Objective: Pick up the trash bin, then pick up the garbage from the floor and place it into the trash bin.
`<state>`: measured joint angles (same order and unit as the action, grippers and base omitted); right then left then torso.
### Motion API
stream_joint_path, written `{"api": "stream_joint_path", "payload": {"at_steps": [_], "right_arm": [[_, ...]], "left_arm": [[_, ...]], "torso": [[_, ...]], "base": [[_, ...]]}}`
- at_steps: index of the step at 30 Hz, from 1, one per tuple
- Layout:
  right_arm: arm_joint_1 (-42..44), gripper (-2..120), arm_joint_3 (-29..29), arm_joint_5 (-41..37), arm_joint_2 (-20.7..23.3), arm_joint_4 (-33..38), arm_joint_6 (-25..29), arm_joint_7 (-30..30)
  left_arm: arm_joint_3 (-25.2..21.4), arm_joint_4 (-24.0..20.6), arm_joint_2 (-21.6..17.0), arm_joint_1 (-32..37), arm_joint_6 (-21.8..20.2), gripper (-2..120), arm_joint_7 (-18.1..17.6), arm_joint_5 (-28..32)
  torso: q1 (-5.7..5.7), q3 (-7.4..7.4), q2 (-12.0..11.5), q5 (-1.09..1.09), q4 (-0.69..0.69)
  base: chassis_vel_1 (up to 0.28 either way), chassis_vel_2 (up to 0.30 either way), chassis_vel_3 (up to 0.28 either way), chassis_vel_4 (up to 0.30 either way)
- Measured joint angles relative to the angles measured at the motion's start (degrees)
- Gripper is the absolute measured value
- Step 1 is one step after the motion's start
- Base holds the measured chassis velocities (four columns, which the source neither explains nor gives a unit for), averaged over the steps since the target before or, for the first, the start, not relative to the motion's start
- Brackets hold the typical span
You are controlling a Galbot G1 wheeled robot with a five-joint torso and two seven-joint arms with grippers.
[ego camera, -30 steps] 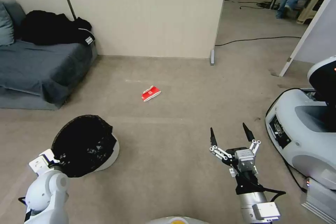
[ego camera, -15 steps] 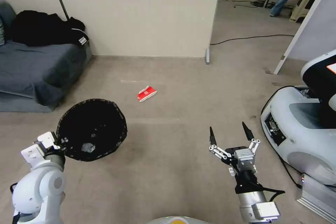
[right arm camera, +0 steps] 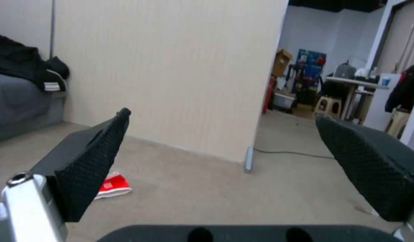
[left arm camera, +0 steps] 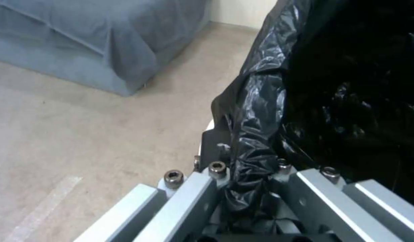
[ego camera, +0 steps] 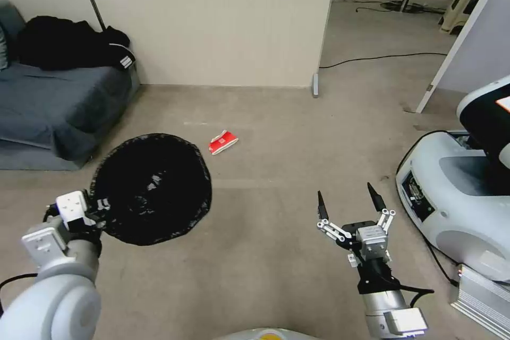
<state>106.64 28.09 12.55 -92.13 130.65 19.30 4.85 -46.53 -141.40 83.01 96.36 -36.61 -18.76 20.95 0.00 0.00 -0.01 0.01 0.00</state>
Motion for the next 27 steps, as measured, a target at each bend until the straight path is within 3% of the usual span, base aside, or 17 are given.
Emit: {"api": "stream_joint_path", "payload": {"at_steps": [5,8,9,12,17,23,27], "right_arm": [[-0.3,100,0.0,-0.3,0.0,0.4,0.4,0.8],[-0.5,100,-0.2,-0.6,0.0,0.6,0.7,1.5],[-0.5,100,-0.2,-0.6,0.0,0.6,0.7,1.5],[-0.9,100,-0.9,-0.6,0.0,0.5,0.6,1.5],[-0.9,100,-1.4,-0.8,0.0,-0.2,0.7,1.2],[-0.8,100,-1.1,-1.3,0.0,-0.5,0.9,1.1],[-0.8,100,-1.0,-1.3,0.0,-0.6,1.1,1.1]], "left_arm": [[1.2,0.0,0.6,4.9,3.8,1,2.5,-3.9],[2.2,0.6,0.9,9.5,10.6,1,5.2,-8.2],[2.2,0.6,0.9,9.5,10.6,1,5.2,-8.2],[3.3,1.5,1.7,12.2,15.9,1,6.3,-12.0],[7.9,4.2,2.3,14.4,22.5,1,5.3,-16.8],[14.7,6.2,2.1,15.9,26.1,1,3.6,-20.3],[16.9,6.6,2.1,16.2,26.7,1,3.0,-21.2]], "torso": [[0.0,0.0,0.0,0.0,0.01],[0.0,-0.01,0.0,0.0,0.0],[0.0,-0.01,0.0,0.0,0.0],[0.0,0.0,0.0,0.0,0.01],[0.0,0.0,0.0,0.0,0.0],[0.0,0.0,0.0,0.0,0.0],[0.0,0.0,0.0,0.0,0.0]], "base": [[0.0,0.0,0.0,0.0],[0.0,0.0,0.0,0.0],[0.0,0.0,0.0,0.0],[0.0,0.0,0.0,0.0],[0.0,0.0,0.0,0.0],[0.0,0.0,0.0,0.0],[0.0,0.0,0.0,0.0]]}}
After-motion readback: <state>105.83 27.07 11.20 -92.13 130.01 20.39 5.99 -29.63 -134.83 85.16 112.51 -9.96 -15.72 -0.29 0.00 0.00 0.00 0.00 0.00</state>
